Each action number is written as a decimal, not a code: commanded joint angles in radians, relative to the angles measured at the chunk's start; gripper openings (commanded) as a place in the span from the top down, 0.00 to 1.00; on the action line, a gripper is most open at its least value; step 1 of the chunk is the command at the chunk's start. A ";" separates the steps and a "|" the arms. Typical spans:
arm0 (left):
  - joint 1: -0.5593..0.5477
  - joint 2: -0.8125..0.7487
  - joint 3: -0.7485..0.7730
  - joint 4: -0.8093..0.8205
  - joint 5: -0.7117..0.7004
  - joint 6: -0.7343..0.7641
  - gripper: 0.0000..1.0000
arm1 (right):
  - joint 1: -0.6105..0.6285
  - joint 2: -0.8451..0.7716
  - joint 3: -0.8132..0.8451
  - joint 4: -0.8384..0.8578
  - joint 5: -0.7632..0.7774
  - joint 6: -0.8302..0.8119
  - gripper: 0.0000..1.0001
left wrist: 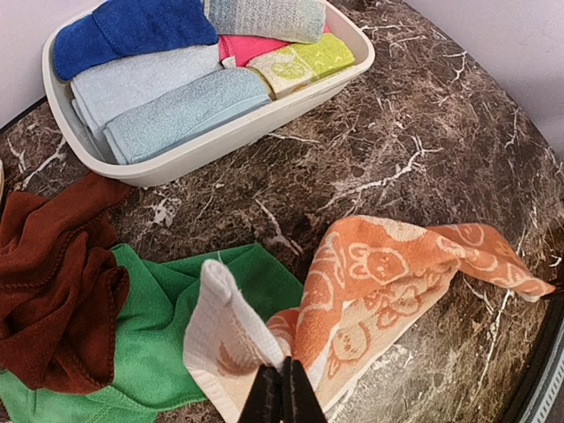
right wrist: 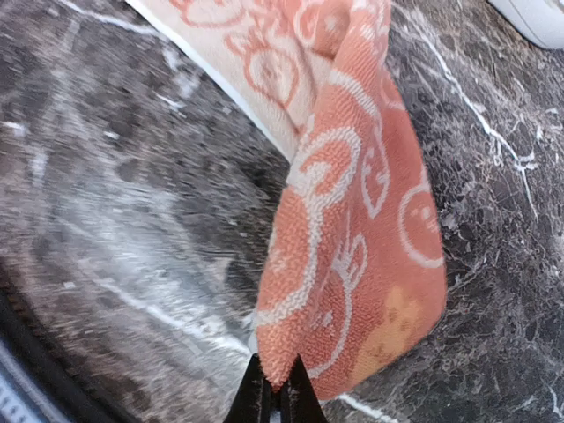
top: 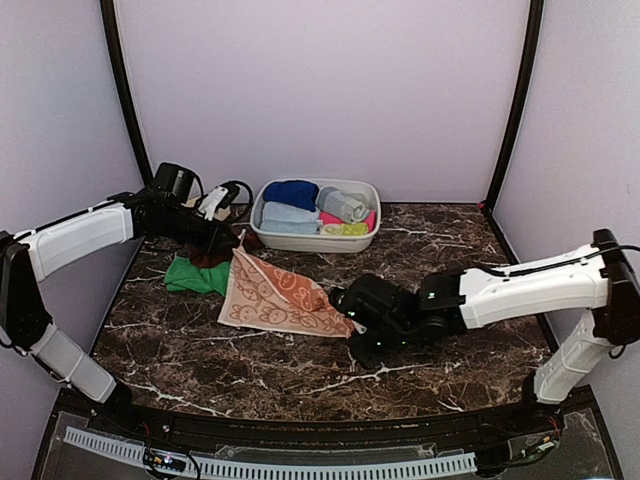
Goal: Roll the towels
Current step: Adjust the towel at the center of the board, then smooth out the towel at the center of the board.
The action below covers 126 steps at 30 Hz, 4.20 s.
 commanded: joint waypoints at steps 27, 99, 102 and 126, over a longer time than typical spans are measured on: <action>-0.027 0.151 -0.006 0.102 -0.074 -0.008 1.00 | -0.594 -0.192 -0.092 -0.065 0.052 0.148 0.51; -0.027 0.113 0.005 0.034 -0.021 0.027 1.00 | -0.419 -0.061 -0.089 0.018 -0.151 0.069 0.40; -0.027 0.117 0.008 0.030 -0.019 0.028 1.00 | -0.385 -0.037 -0.097 0.070 -0.157 0.081 0.42; -0.026 0.116 -0.014 0.020 -0.017 0.038 1.00 | -0.385 0.137 -0.047 0.068 -0.132 -0.001 0.67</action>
